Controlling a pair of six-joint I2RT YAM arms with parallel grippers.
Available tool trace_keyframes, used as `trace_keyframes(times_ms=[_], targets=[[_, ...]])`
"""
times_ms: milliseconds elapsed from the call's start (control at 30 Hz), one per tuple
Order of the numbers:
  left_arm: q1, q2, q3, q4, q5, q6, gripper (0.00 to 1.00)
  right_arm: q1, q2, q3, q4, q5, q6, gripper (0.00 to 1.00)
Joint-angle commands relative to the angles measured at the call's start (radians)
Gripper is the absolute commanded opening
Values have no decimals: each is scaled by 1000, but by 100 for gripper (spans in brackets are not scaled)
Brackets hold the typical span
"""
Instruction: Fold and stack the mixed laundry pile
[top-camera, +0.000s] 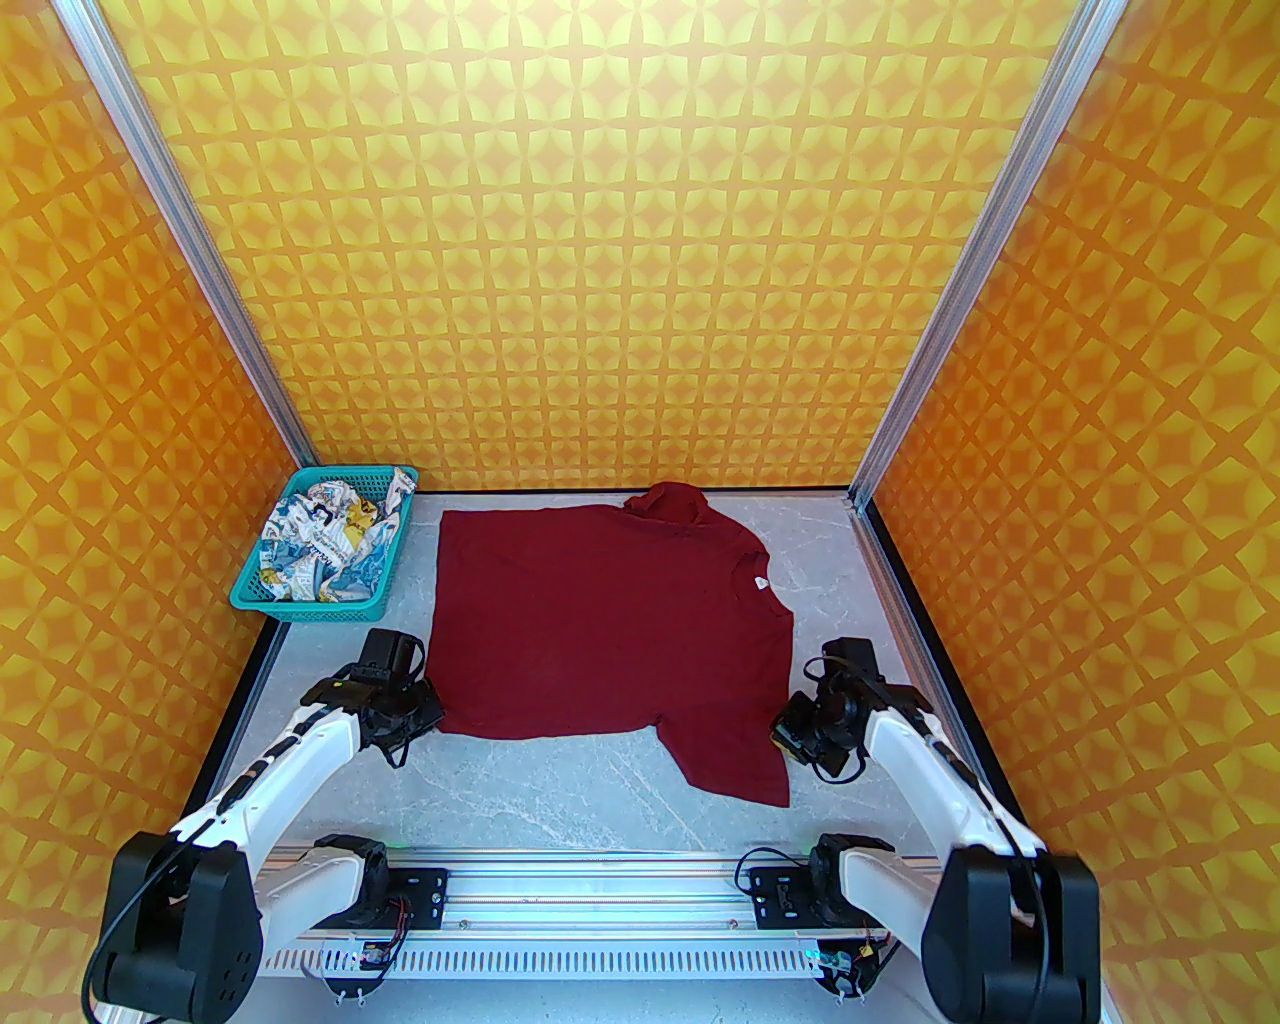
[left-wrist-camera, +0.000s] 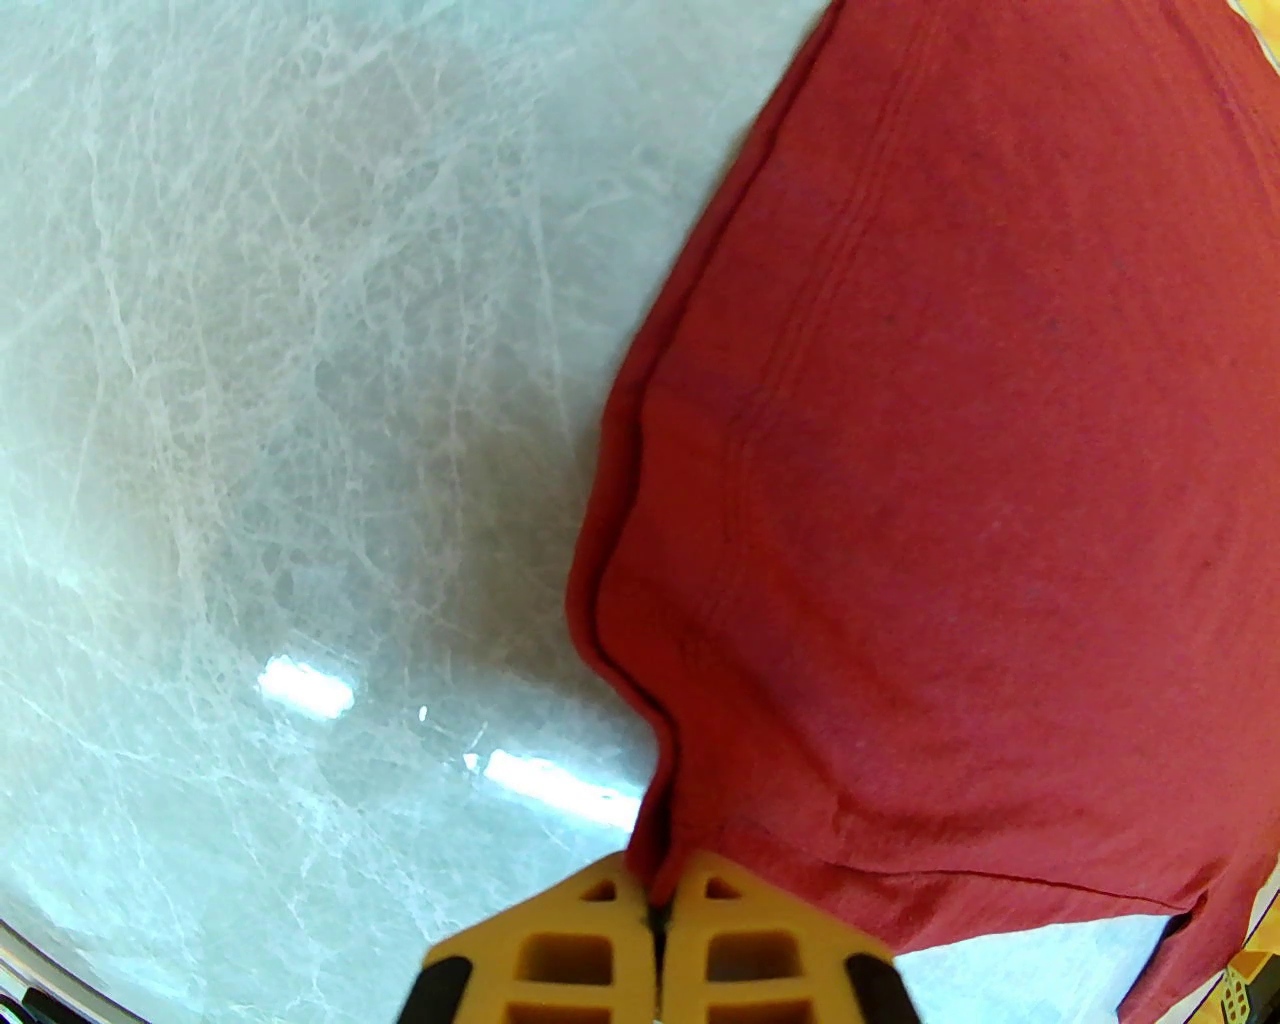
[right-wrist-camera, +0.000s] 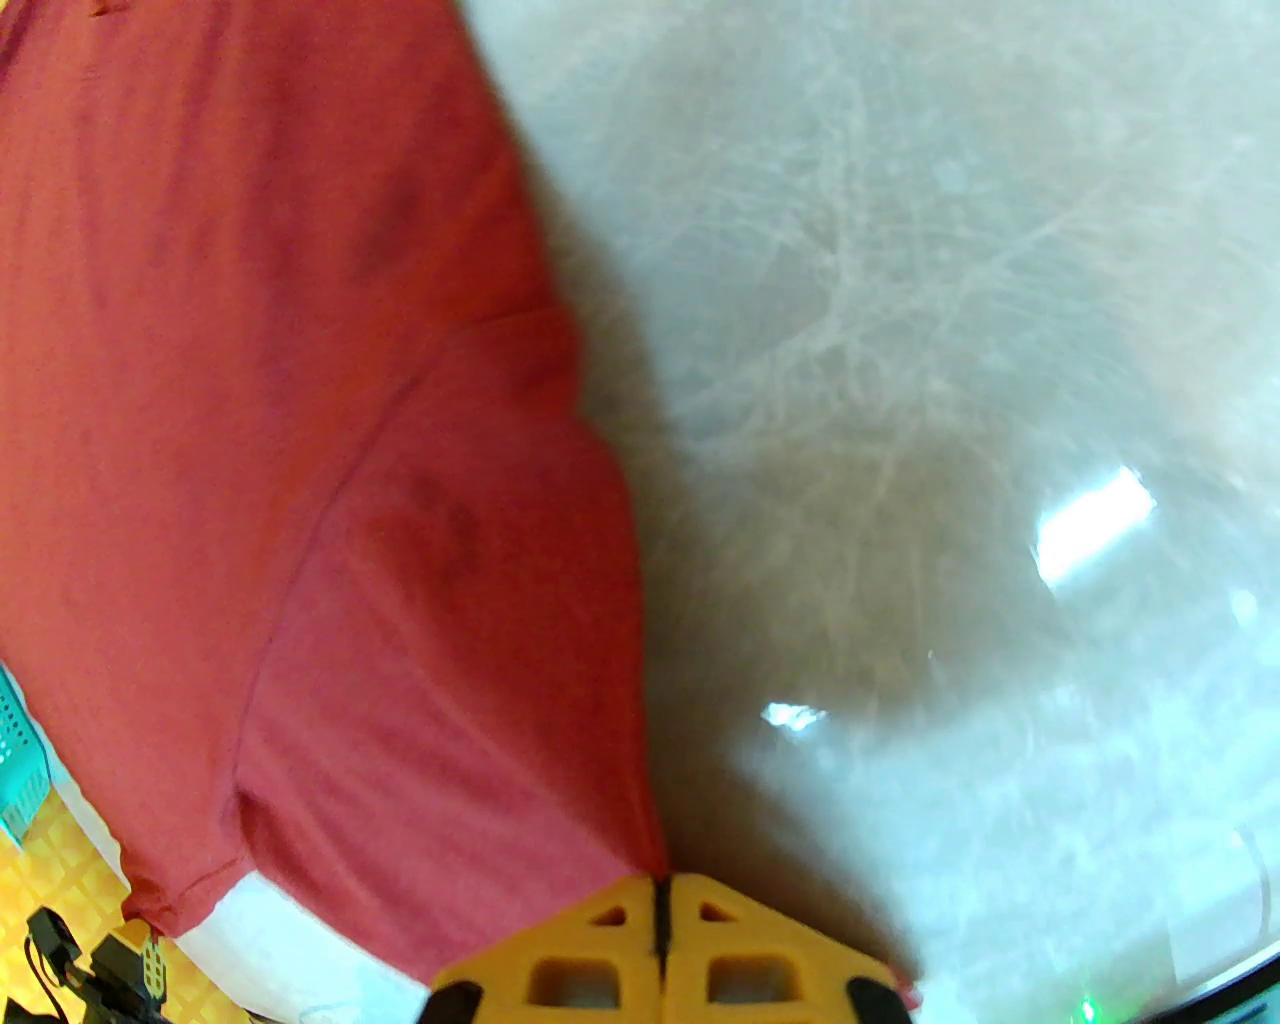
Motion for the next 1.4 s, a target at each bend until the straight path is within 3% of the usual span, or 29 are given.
trace_keyframes(times_ms=[0,167,200,267,300,367,700,867,1067,1367], targets=[[-5,-14,36,-26,13,26,0,2,-54,25,-118,3,-13,0],[-5,-62,28,-25,11,27,0,3,-103,18,-162,7,-11,0],[-5,-60,27,-22,11,27,0,2,-102,14,-159,4,-9,7],[-5,-56,26,-21,11,26,0,3,-96,3,-157,-5,-5,35],[-4,-54,25,-22,11,26,0,3,-90,-7,-154,-18,-4,43],[-5,-60,23,-20,11,26,0,5,-90,-24,-154,-17,1,48],[-5,-66,27,-23,11,21,0,138,-60,-125,-85,18,120,49],[-5,-68,32,-20,11,19,0,208,-37,-103,-74,96,191,48],[-3,-78,48,-31,11,27,0,308,-9,-99,10,151,355,48],[61,-57,7,-31,4,58,0,405,63,-176,138,182,495,48]])
